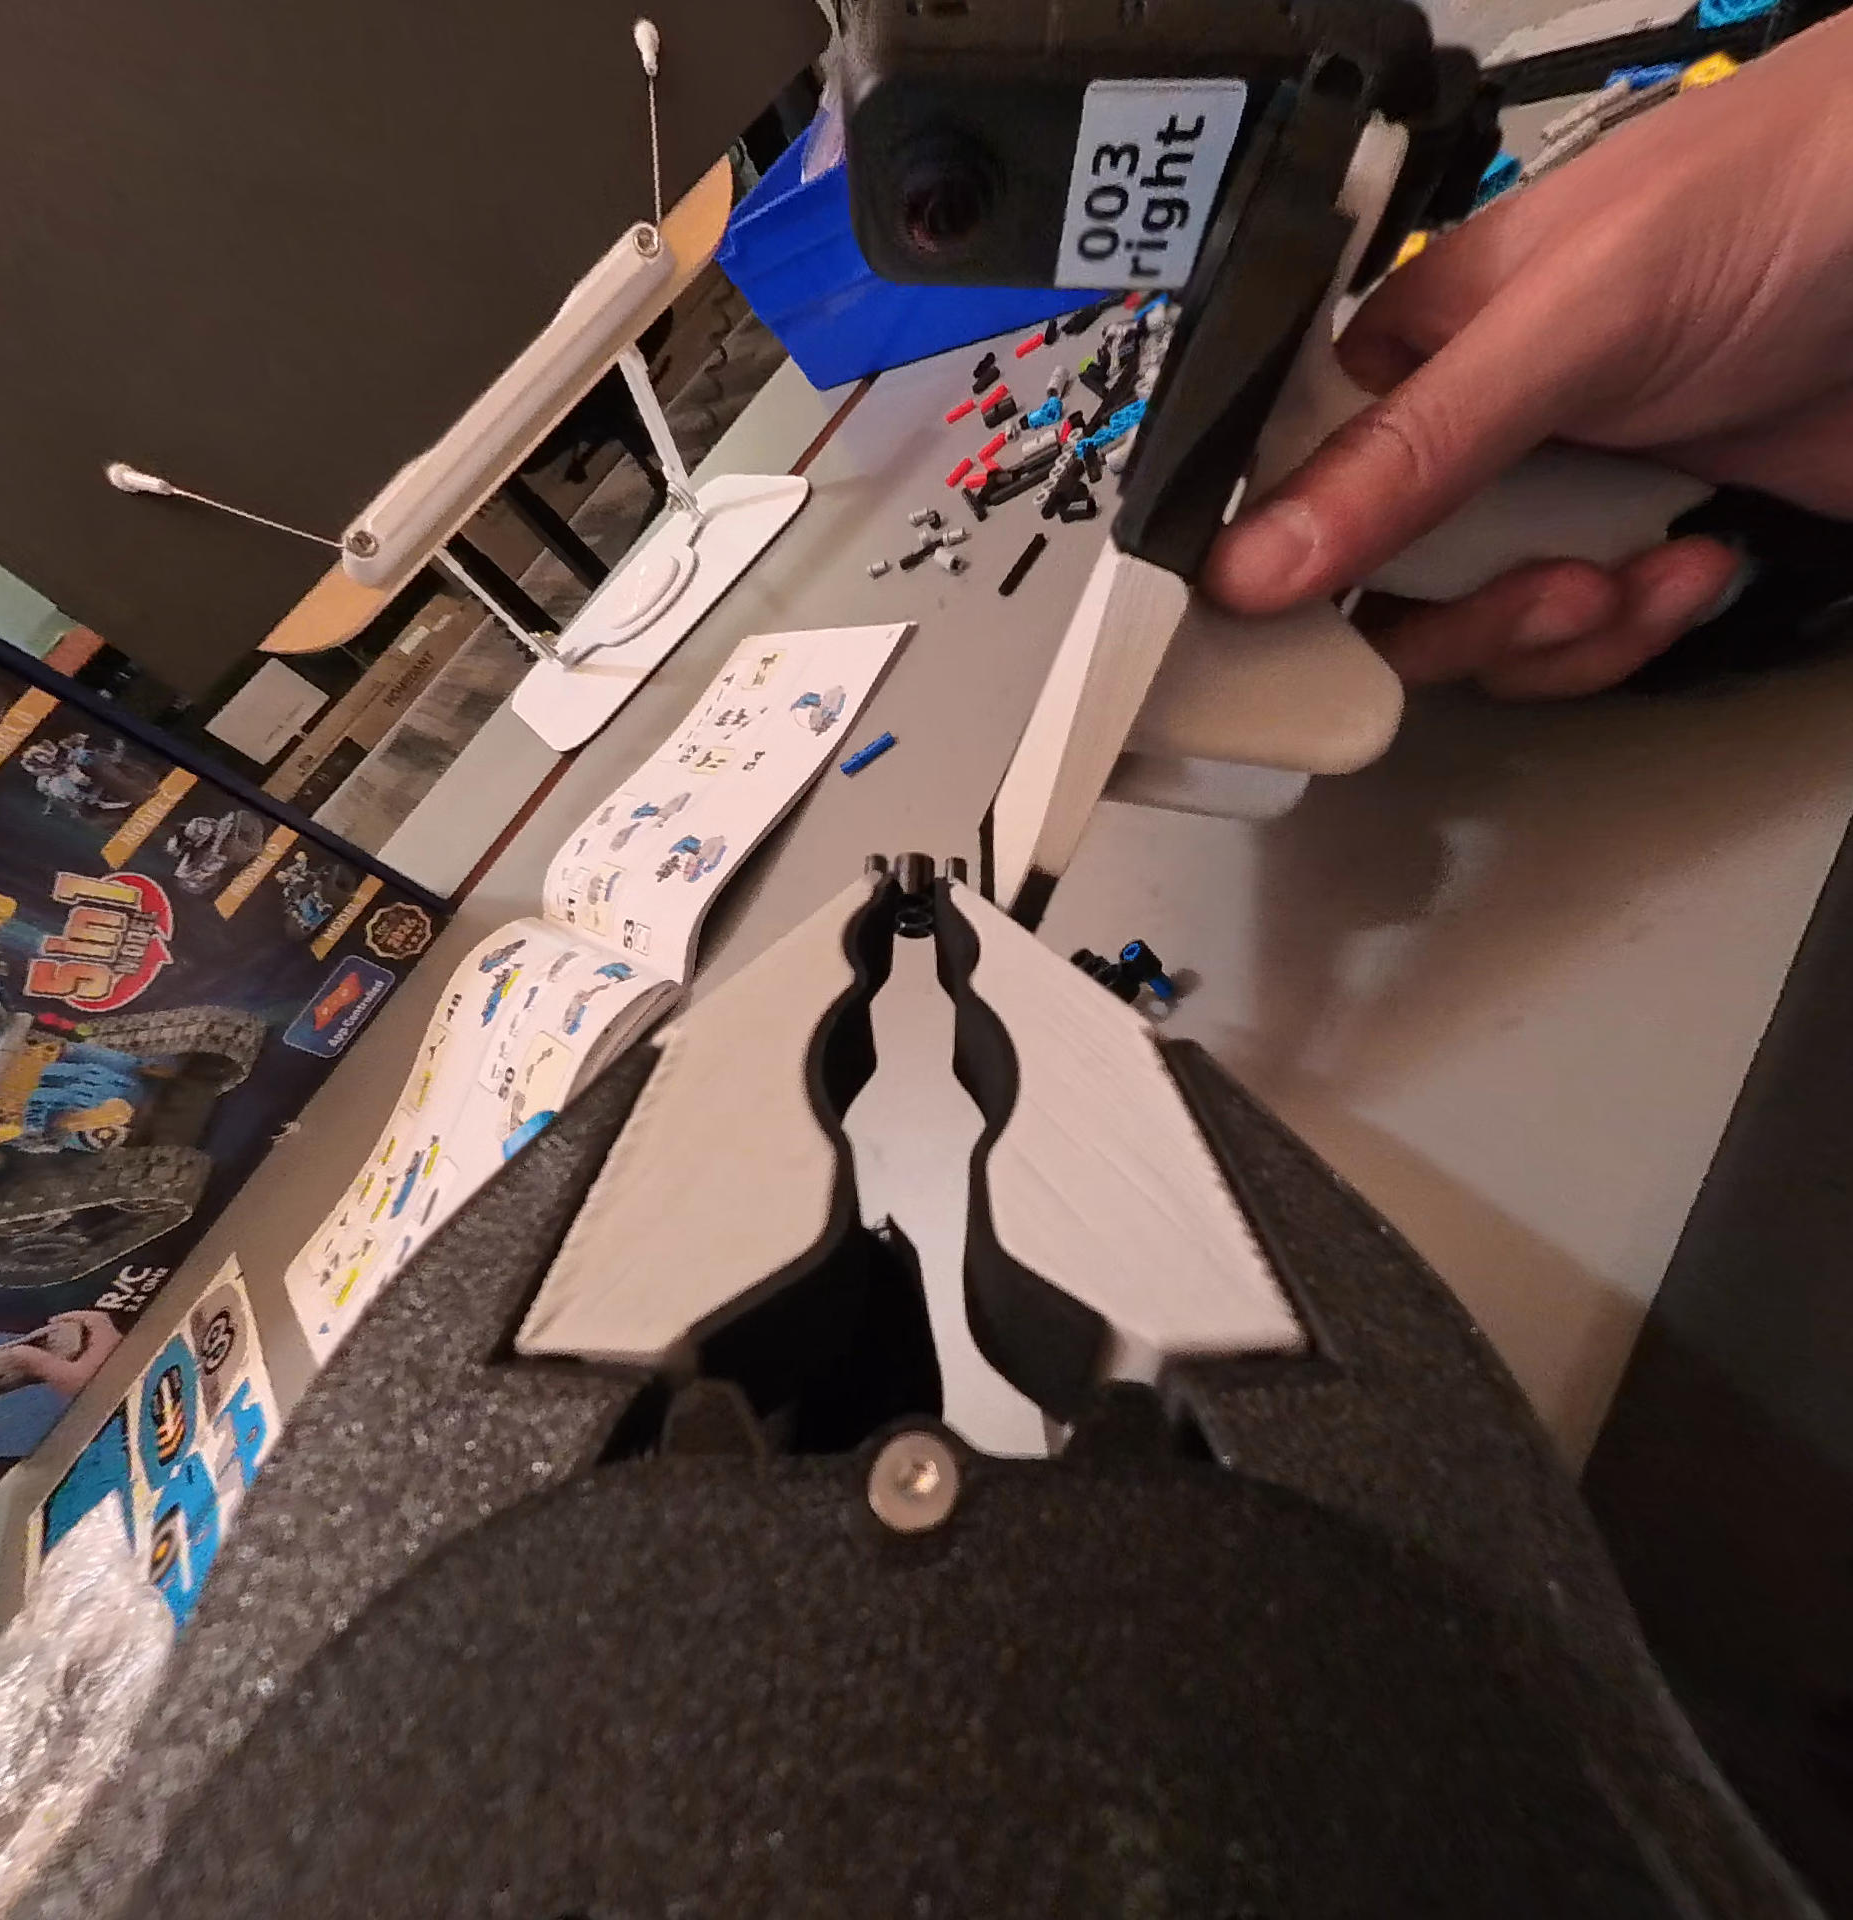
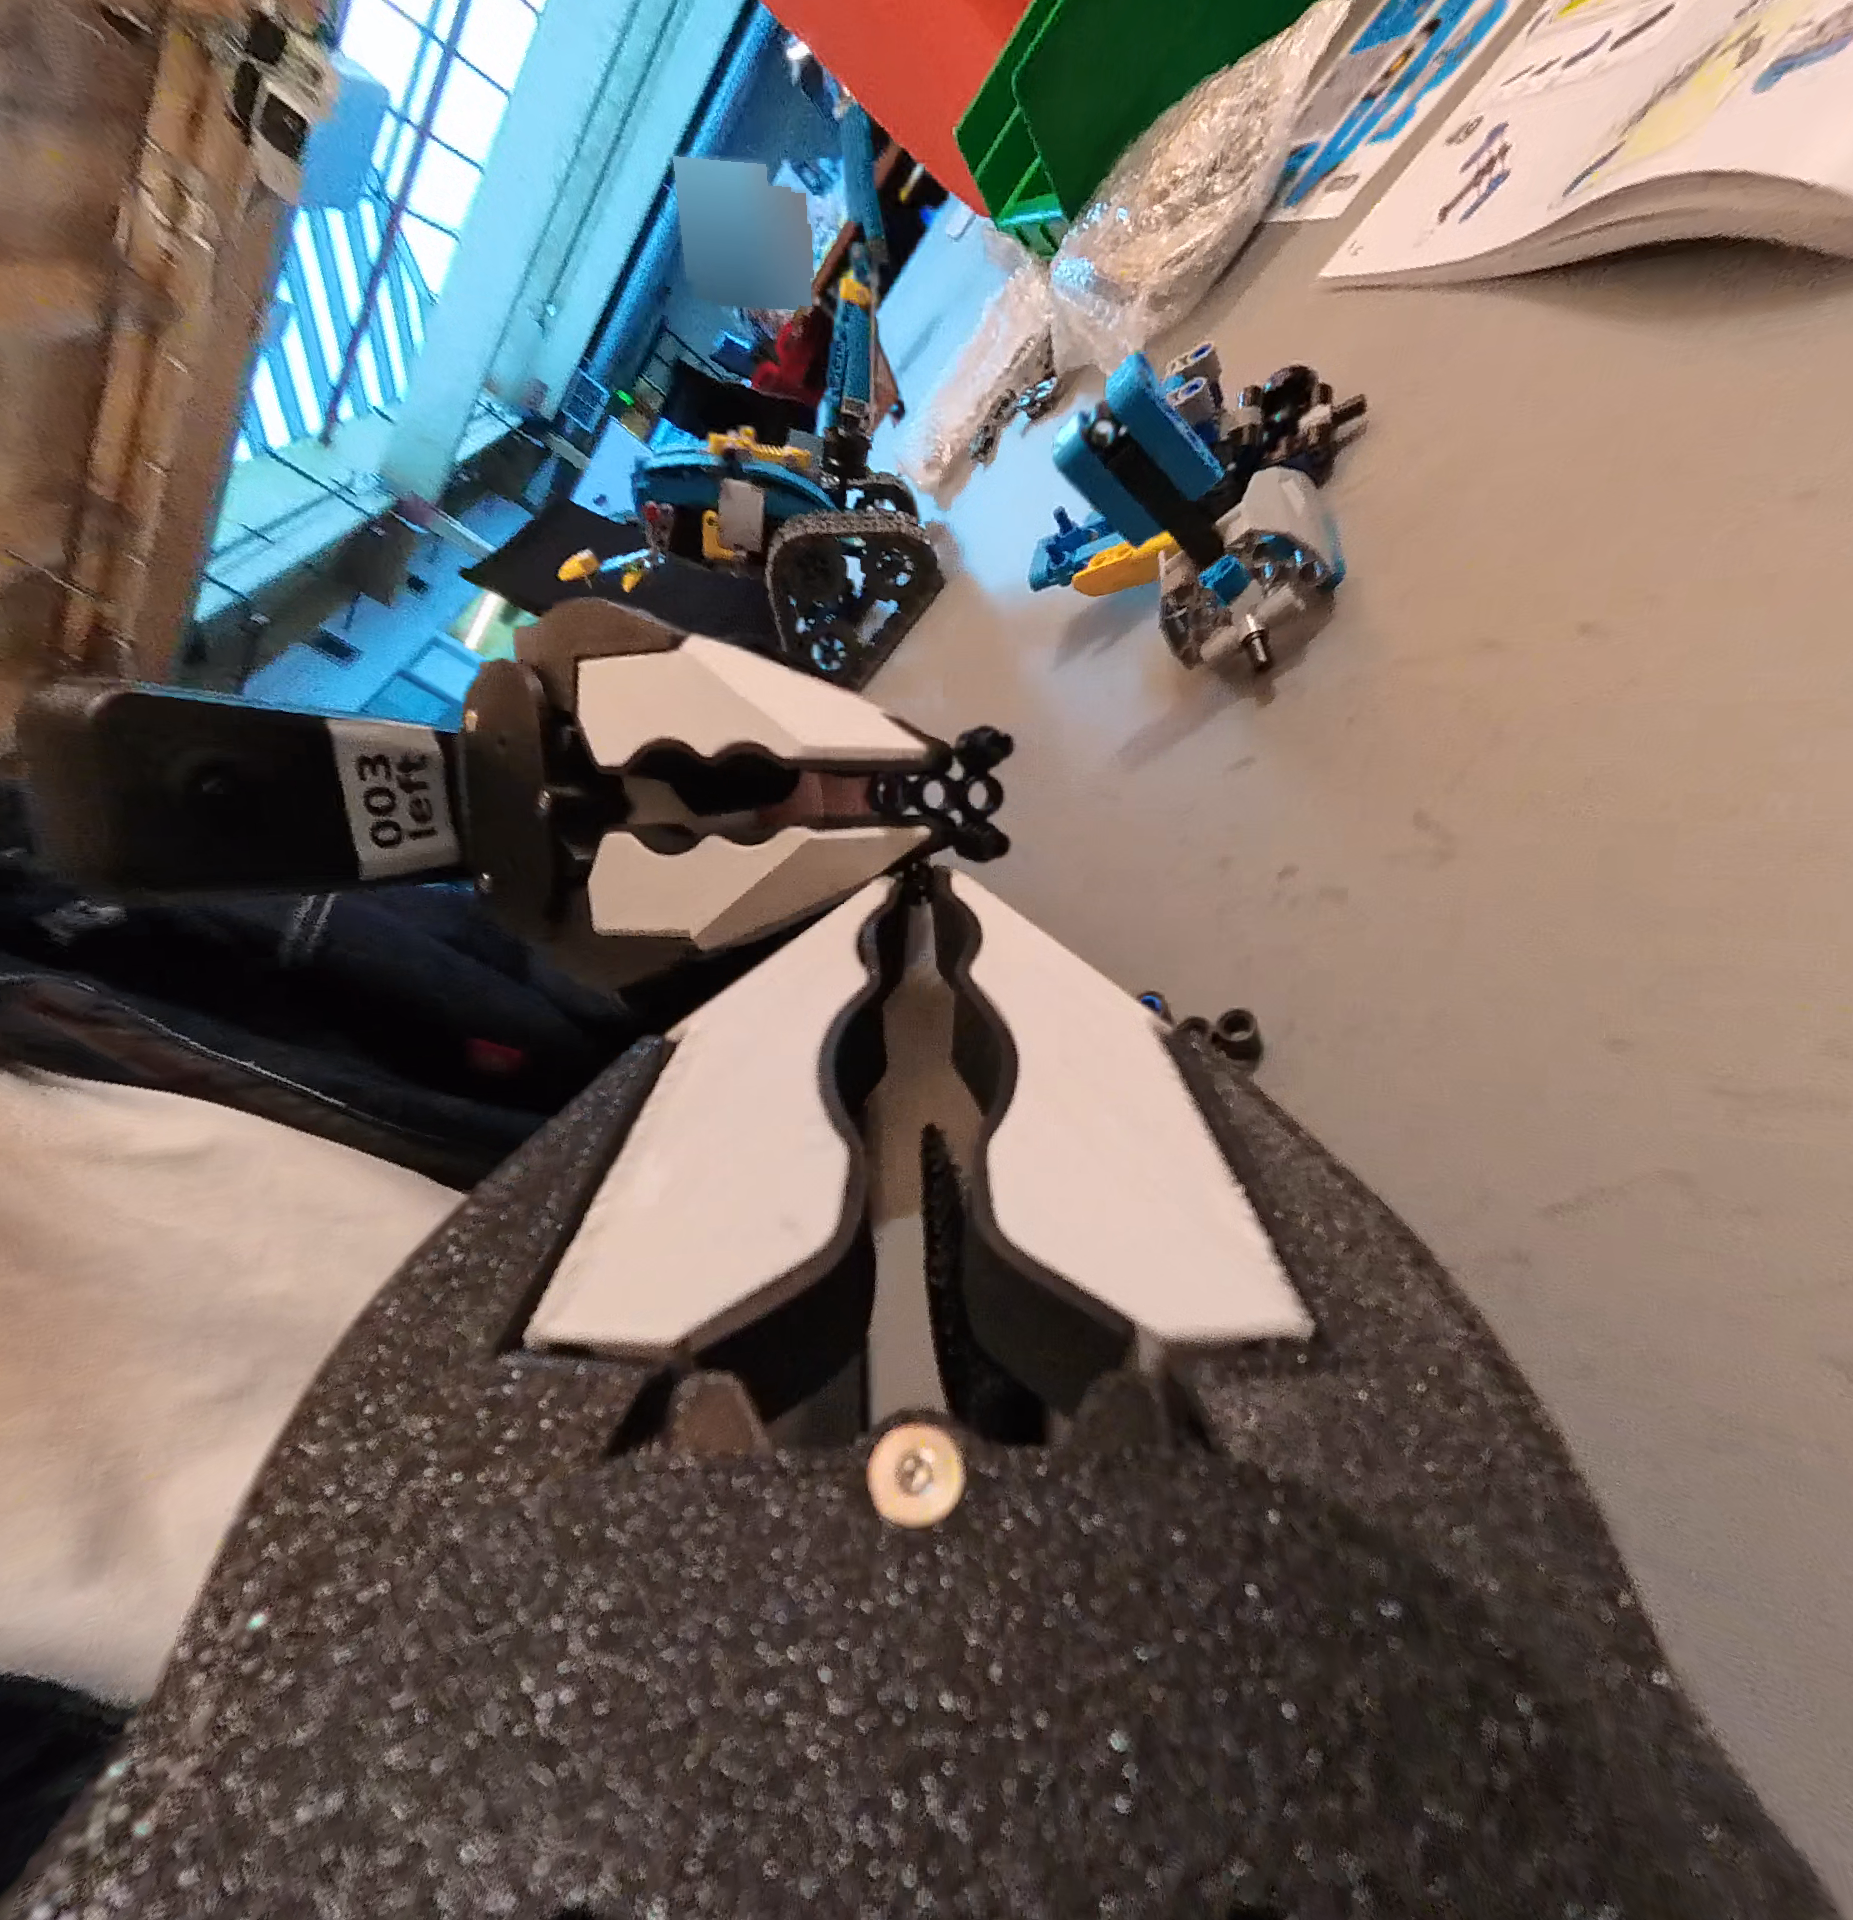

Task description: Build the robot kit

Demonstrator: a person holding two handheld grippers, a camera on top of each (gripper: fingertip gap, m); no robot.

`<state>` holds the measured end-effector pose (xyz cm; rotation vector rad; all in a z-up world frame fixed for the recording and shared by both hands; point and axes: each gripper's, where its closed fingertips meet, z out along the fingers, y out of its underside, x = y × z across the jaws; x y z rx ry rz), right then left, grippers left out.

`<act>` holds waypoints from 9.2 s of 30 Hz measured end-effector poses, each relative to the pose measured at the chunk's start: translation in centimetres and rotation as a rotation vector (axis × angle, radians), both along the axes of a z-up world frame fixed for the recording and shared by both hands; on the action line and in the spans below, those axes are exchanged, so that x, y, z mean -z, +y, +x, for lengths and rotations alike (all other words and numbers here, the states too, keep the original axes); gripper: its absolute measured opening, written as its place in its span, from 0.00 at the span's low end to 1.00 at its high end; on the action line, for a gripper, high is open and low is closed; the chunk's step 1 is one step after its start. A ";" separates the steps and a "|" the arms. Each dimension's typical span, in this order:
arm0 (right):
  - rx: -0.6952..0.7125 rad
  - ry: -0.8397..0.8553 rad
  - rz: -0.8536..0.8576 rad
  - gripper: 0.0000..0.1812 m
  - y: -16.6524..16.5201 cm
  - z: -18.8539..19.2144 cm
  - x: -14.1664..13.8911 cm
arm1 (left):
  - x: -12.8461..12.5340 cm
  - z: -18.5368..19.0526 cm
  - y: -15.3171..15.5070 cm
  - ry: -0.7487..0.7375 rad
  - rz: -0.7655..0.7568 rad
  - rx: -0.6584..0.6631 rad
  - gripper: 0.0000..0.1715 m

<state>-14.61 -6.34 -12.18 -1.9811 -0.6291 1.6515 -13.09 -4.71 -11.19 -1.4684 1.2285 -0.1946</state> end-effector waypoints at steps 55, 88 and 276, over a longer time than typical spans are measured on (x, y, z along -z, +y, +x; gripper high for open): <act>-0.089 -0.471 0.369 0.02 1.9 5.6 3.2 | 4.9 0.2 -4.8 0.109 -0.395 0.257 0.04; -0.265 -0.373 0.009 0.02 -3.3 2.4 5.9 | 7.0 0.2 -4.8 0.211 -0.363 0.356 0.13; -0.345 -0.675 0.782 0.05 -2.3 3.2 6.0 | 6.6 0.4 -5.1 0.160 -0.470 0.359 0.04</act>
